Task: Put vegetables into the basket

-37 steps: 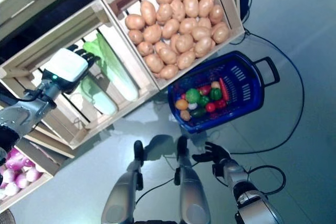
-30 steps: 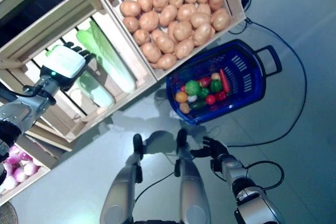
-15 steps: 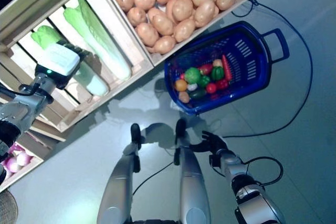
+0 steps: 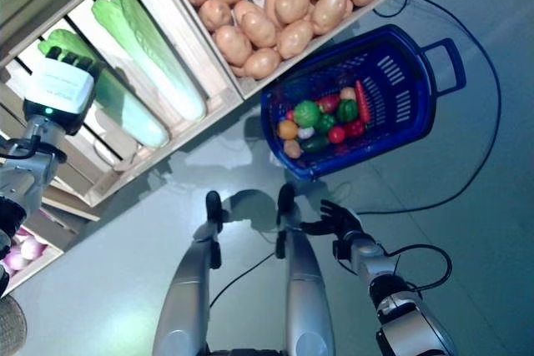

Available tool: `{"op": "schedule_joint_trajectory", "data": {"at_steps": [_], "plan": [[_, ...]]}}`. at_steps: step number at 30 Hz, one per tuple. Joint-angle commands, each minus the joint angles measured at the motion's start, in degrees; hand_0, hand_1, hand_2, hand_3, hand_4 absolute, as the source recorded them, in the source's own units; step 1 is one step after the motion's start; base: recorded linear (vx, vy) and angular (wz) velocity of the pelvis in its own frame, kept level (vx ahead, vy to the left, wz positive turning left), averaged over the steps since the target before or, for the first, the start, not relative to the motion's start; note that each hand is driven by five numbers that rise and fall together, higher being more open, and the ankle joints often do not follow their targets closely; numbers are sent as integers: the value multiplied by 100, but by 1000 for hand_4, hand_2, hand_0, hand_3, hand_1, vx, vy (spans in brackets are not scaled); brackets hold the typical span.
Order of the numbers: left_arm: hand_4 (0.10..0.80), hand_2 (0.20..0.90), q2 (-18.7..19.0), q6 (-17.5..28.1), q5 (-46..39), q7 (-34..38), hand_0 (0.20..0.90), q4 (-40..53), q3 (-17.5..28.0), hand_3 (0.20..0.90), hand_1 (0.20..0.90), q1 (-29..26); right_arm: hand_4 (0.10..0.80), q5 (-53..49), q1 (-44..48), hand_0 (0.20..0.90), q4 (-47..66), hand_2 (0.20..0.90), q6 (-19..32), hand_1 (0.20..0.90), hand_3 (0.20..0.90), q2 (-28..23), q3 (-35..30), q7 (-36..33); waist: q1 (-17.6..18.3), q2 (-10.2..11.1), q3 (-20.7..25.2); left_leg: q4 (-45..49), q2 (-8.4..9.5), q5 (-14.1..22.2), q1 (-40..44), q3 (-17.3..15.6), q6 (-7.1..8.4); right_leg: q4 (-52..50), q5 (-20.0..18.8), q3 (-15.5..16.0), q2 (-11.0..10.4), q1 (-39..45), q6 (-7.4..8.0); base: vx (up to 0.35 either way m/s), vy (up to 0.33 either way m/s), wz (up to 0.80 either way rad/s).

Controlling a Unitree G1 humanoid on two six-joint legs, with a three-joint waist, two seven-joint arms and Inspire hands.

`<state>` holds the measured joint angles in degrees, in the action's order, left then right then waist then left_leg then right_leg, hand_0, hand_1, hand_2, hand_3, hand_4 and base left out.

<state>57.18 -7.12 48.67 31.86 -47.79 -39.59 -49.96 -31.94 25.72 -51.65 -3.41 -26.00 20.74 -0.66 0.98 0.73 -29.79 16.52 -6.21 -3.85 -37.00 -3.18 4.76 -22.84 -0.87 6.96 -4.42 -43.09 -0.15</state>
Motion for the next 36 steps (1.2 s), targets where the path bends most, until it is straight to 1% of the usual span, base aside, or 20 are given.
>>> {"op": "schedule_joint_trajectory", "data": {"at_steps": [1, 3, 6, 8, 10, 13, 17, 22, 25, 28, 31, 35, 36], "plan": [[800, 900, 719, -553, -76, 484, 900, -13, 753, 900, 900, -398, 800, -160, -418, 900, 484, 900, 69, 900, 900, -346, -88, -282, 36, 47, -1, 608, 3, 110, -531, 168, 81, -308, 653, 7, -103, 420, 193, -31, 29, 2], [800, 900, 733, -620, -199, 659, 900, -63, 776, 900, 900, -417, 800, -220, -478, 900, 594, 900, 84, 900, 900, -362, -104, -335, 32, 69, -1, 635, 3, 107, -608, 192, 70, -387, 663, 11, -117, 318, 197, -34, 27, 0], [800, 900, 816, -543, -238, 789, 900, -111, 844, 900, 900, -471, 800, -248, -632, 900, 769, 900, 105, 900, 900, -390, -153, -359, 38, 120, -1, 736, -9, 162, -710, 233, 57, -536, 717, 22, -138, 191, 203, 0, 0, 0], [800, 900, 835, -643, -350, 893, 900, -59, 881, 900, 900, -503, 800, -277, -710, 900, 872, 900, 107, 900, 900, -397, -181, -395, 32, 148, -1, 794, -14, 171, -795, 281, 47, -611, 721, 26, -147, 106, 202, -34, 6, -1], [800, 900, 910, -543, -323, 863, 900, -136, 840, 900, 900, -651, 800, -305, -809, 900, 904, 900, 184, 900, 900, -401, -230, -372, 34, 172, -1, 833, -26, 200, -854, 296, 36, -685, 762, 34, -145, 52, 196, 0, 0, 0], [800, 900, 959, -568, -229, 806, 900, -47, 812, 900, 900, -632, 800, -302, -868, 900, 1026, 900, 180, 900, 900, -410, -247, -381, 36, 193, -1, 848, -21, 202, -900, 316, 20, -711, 754, 26, -127, 0, 194, -6, 2, 1], [800, 900, 1010, -448, -36, 661, 900, -35, 699, 900, 900, -690, 800, -350, -840, 900, 1093, 900, 125, 900, 900, -498, -311, -383, 42, 156, -1, 857, -10, 197, -946, 314, 11, -798, 761, 16, -135, -89, 189, -7, 31, -1], [800, 900, 1014, -502, -98, 650, 900, 18, 563, 900, 900, -805, 800, -345, -818, 900, 1162, 900, 88, 900, 900, -619, -382, -376, 71, 94, -1, 880, -10, 203, -1012, 302, 25, -851, 767, -16, -176, -182, 199, 1, 54, 0], [800, 900, 1019, -583, -212, 722, 900, 86, 587, 900, 900, -777, 800, -292, -840, 900, 1237, 900, 100, 900, 900, -681, -441, -408, 84, 62, -1, 920, -17, 219, -1069, 272, 9, -932, 780, -31, -186, -270, 190, 12, 51, -1], [800, 900, 1027, -394, -246, 786, 900, 104, 595, 900, 900, -769, 800, -322, -856, 900, 1332, 900, 62, 900, 900, -792, -519, -397, 100, 25, -1, 996, -31, 227, -1184, 270, 1, -1078, 800, -62, -213, -425, 179, 1, 31, -1], [800, 900, 1002, -345, -101, 744, 900, 211, 656, 900, 900, -688, 800, -332, -940, 900, 1510, 900, -2, 900, 900, -799, -539, -445, 112, 35, -1, 1017, -32, 232, -1191, 275, 7, -1073, 783, -60, -231, -426, 189, 0, 0, 0], [800, 900, 1029, -256, -35, 654, 900, 169, 567, 900, 900, -829, 800, -332, -969, 900, 1623, 900, 26, 900, 900, -797, -541, -435, 153, 44, -1, 1011, -27, 249, -1199, 261, 6, -1019, 765, -79, -227, -432, 199, 0, 0, 0], [800, 900, 1032, -274, -158, 679, 900, 133, 519, 900, 900, -883, 800, -321, -960, 900, 1622, 900, 28, 900, 900, -795, -535, -437, 158, 39, -1, 1008, -25, 249, -1205, 259, 11, -1015, 764, -90, -225, -442, 204, 0, 0, 0]]}}
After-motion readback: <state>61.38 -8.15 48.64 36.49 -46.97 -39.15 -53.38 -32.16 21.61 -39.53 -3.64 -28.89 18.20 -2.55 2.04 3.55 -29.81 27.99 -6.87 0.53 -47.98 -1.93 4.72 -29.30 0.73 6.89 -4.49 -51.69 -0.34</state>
